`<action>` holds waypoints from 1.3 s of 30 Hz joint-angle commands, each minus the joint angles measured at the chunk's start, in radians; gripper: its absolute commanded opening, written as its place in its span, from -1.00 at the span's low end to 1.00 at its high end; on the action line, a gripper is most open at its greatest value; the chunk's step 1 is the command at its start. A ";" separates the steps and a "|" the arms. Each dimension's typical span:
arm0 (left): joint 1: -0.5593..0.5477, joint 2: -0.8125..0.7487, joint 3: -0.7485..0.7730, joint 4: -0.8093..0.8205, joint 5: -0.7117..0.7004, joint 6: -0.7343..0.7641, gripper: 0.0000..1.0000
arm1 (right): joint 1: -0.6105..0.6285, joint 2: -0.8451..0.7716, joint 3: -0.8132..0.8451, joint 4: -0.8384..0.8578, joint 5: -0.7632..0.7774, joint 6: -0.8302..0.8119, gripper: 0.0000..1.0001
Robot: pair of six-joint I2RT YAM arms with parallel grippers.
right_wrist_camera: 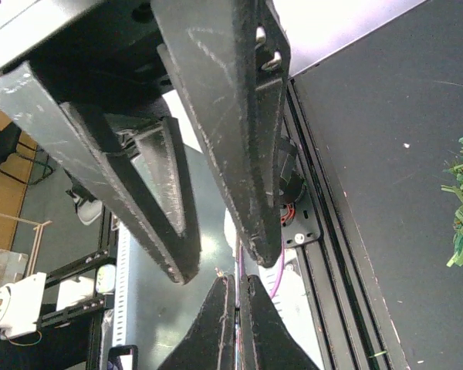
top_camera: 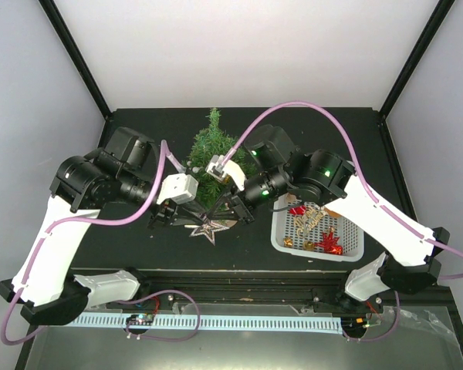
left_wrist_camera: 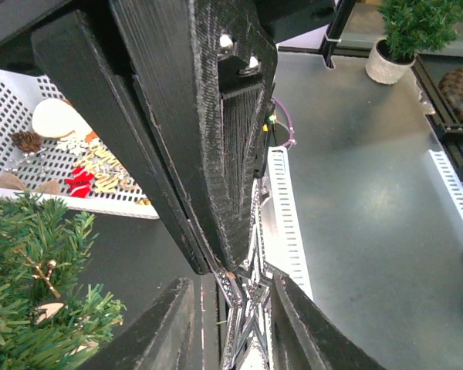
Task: Decorate the small christmas tree
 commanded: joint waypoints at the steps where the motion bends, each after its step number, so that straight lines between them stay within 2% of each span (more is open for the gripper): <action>1: -0.015 -0.012 -0.014 -0.019 0.003 0.001 -0.47 | 0.007 -0.015 -0.007 0.012 0.003 0.007 -0.98; 8: -0.040 -0.014 -0.044 -0.018 -0.002 -0.002 -0.59 | 0.011 0.008 0.026 0.013 -0.003 0.018 -0.98; 11: -0.045 -0.011 -0.038 -0.019 -0.006 0.002 -0.92 | 0.017 0.022 0.046 0.000 0.000 0.010 -0.98; 12: -0.045 -0.009 -0.036 -0.017 -0.006 0.002 -0.96 | 0.016 0.025 0.046 0.000 0.000 0.010 -0.98; 18: -0.046 -0.003 -0.017 -0.016 -0.002 0.007 -0.97 | 0.017 0.031 0.043 -0.006 0.027 0.009 -0.95; 20: -0.045 -0.004 -0.010 -0.016 0.003 0.006 -0.97 | 0.018 0.029 0.044 -0.008 0.052 0.011 -0.80; 27: -0.028 -0.018 0.045 -0.014 0.029 -0.020 -0.97 | 0.018 -0.043 0.062 0.065 0.174 0.038 0.02; 29: -0.016 -0.021 0.066 -0.014 0.033 -0.025 -0.97 | 0.018 -0.054 0.095 0.083 0.220 0.042 0.18; 34: 0.027 -0.020 0.113 -0.003 0.039 -0.039 -0.97 | 0.016 -0.033 0.232 0.091 0.346 0.049 0.29; 39: 0.113 -0.005 0.183 0.069 0.066 -0.131 -0.97 | 0.015 -0.021 0.317 0.195 0.459 0.073 0.40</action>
